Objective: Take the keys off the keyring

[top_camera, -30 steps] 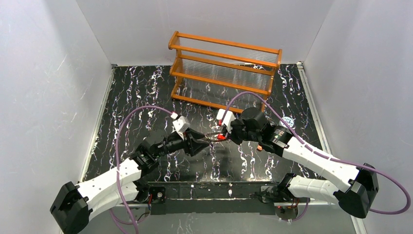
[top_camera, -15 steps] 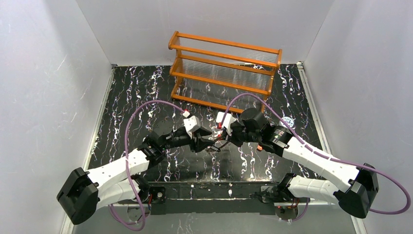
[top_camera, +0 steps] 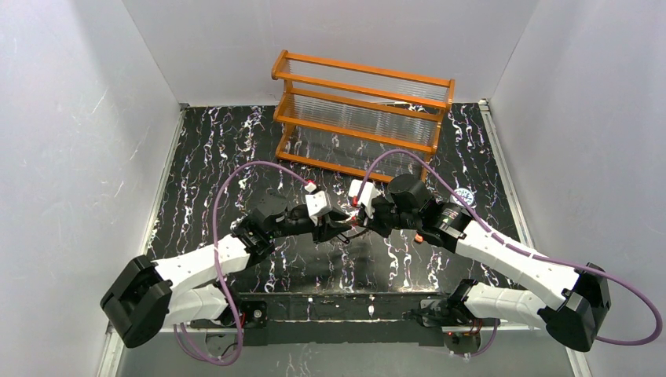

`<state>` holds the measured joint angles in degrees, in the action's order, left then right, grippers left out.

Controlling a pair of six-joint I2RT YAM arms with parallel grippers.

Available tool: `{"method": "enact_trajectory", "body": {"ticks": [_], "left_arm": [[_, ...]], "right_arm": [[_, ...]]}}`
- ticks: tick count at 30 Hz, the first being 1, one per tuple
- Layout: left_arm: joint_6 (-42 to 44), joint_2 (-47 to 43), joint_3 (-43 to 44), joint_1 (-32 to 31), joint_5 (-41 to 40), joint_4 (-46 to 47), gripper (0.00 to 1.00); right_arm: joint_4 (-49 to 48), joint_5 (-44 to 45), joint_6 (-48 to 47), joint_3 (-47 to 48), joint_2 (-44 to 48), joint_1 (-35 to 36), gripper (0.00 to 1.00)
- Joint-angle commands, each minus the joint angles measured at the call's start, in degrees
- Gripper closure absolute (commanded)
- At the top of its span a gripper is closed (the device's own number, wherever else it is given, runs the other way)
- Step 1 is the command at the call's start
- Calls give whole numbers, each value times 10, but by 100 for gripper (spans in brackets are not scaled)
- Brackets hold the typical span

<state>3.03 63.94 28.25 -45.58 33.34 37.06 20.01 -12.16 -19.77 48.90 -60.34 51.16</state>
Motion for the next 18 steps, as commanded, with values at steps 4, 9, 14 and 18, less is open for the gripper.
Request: {"method": "enact_trajectory", "body": {"ticks": [4, 9, 14, 18], "left_arm": [[20, 17, 28, -18, -20, 49, 72], [31, 29, 24, -29, -27, 64, 74], [36, 37, 25, -35, -38, 70, 82], [42, 29, 15, -36, -48, 70, 95]], "right_arm": [[-28, -3, 17, 17, 13, -1, 99], [-28, -7, 22, 18, 10, -1, 99], [-22, -9, 25, 20, 10, -1, 99], [-9, 2, 28, 22, 9, -1, 99]]}}
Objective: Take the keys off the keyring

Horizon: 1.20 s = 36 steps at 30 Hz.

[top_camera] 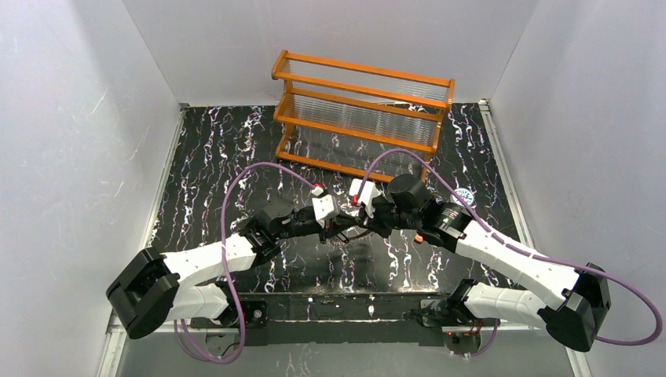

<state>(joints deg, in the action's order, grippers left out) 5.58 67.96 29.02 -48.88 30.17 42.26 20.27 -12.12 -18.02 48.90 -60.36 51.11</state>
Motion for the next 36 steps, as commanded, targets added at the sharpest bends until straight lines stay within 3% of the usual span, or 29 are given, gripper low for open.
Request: {"method": "enact_trajectory", "body": {"ticks": [1, 7, 20, 27, 36], "left_arm": [[20, -16, 3, -3, -19, 18, 98], [36, -49, -34, -3, -30, 18, 100], [88, -92, -75, -14, 22, 51, 100], [147, -102, -91, -36, 13, 60, 100], [204, -150, -113, -50, -4, 60, 100]], "right_arm": [[-7, 5, 12, 24, 9, 0, 99], [33, 16, 32, 32, 15, -16, 99], [123, -63, 51, 69, -20, -59, 99], [164, -122, 29, 100, -61, -59, 99], [173, -121, -14, 105, -46, -59, 99]]}}
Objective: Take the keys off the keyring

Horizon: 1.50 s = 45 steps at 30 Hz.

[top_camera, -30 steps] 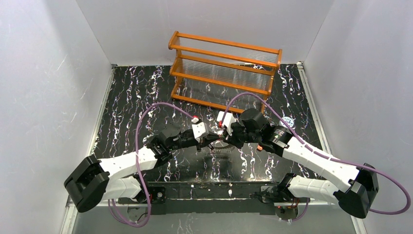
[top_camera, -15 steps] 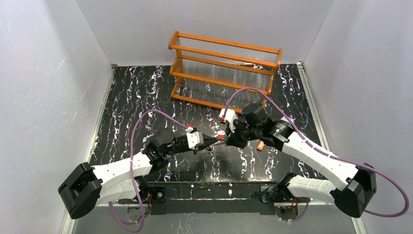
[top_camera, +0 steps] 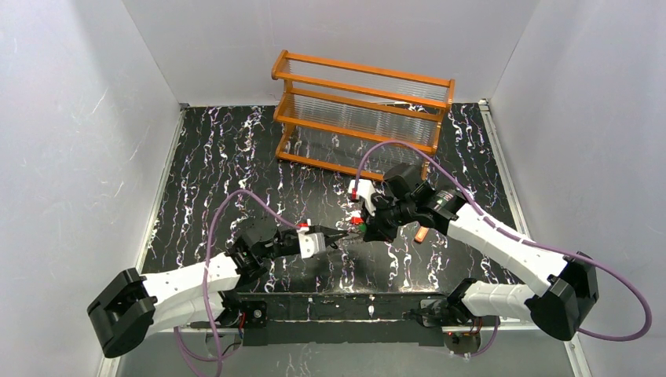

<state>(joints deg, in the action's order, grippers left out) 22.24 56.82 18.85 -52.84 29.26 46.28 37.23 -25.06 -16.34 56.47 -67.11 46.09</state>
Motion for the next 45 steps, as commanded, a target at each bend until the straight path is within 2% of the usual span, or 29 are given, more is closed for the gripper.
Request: {"method": "enact_trajectory", "body": {"ticks": [1, 5, 8, 16, 21, 25, 30, 37, 43, 45], "left_arm": [[42, -46, -16, -10, 4, 17, 100], [40, -65, -23, -10, -30, -21, 99], [3, -70, -27, -11, -60, -26, 86], [-170, -40, 7, -10, -57, -37, 63], [-279, -9, 33, -10, -92, -37, 54], [-334, -5, 38, -10, -141, -37, 52], [-322, -16, 37, -10, -198, -78, 52], [-249, -37, 56, -10, -217, -164, 53], [-187, -31, 51, -10, -186, -141, 55], [-176, -25, 51, -10, -176, -127, 60]], "right_arm": [[3, 11, -37, 28, 26, -8, 99], [-12, 12, -49, 22, 41, -8, 99], [-22, -11, -54, 30, 41, -8, 99], [-37, -38, -59, 53, 13, -9, 99], [-29, -25, -59, 59, -7, -8, 99], [-34, -5, -58, 58, -15, -8, 99], [-51, -4, -50, 55, -26, -9, 99], [-60, -21, -41, 52, -44, -9, 99], [-80, -24, -25, 35, -42, -9, 99], [-85, -23, -22, 32, -40, -9, 99]]}}
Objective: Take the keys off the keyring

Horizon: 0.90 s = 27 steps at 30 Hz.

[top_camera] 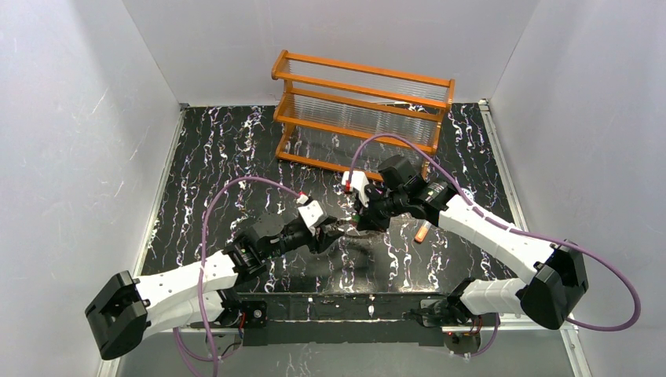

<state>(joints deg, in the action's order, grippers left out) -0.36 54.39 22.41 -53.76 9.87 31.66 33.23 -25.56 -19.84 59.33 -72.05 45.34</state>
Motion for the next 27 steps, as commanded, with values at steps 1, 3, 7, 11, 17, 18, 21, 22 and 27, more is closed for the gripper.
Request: {"method": "enact_trajectory", "body": {"ticks": [1, 3, 7, 11, 17, 18, 21, 22, 27], "left_arm": [[50, 4, 19, -1, 23, 24, 63], [50, 14, 26, 0, 34, 30, 64], [36, 30, 41, 0, 30, 35, 69], [23, 39, 51, 0, 29, 35, 69], [18, 62, 61, 0, 25, 36, 72], [19, 66, 65, 0, 29, 36, 72], [16, 75, 73, 0, 38, 36, 72], [16, 77, 74, 0, 39, 36, 73], [22, 80, 76, 0, 32, 36, 76]], "right_arm": [[-46, -18, 14, 1, 9, -1, 99], [-50, -18, 18, -2, 9, -1, 99], [-56, -18, 24, -10, 7, -1, 99], [-60, -19, 31, -12, 6, -1, 99], [-64, -25, 38, -12, 4, -1, 99], [-64, -26, 38, -12, 4, -1, 99], [-63, -23, 39, -13, 2, -2, 99], [-63, -23, 39, -13, 2, -1, 99], [-63, -25, 40, -15, 1, -1, 99]]}}
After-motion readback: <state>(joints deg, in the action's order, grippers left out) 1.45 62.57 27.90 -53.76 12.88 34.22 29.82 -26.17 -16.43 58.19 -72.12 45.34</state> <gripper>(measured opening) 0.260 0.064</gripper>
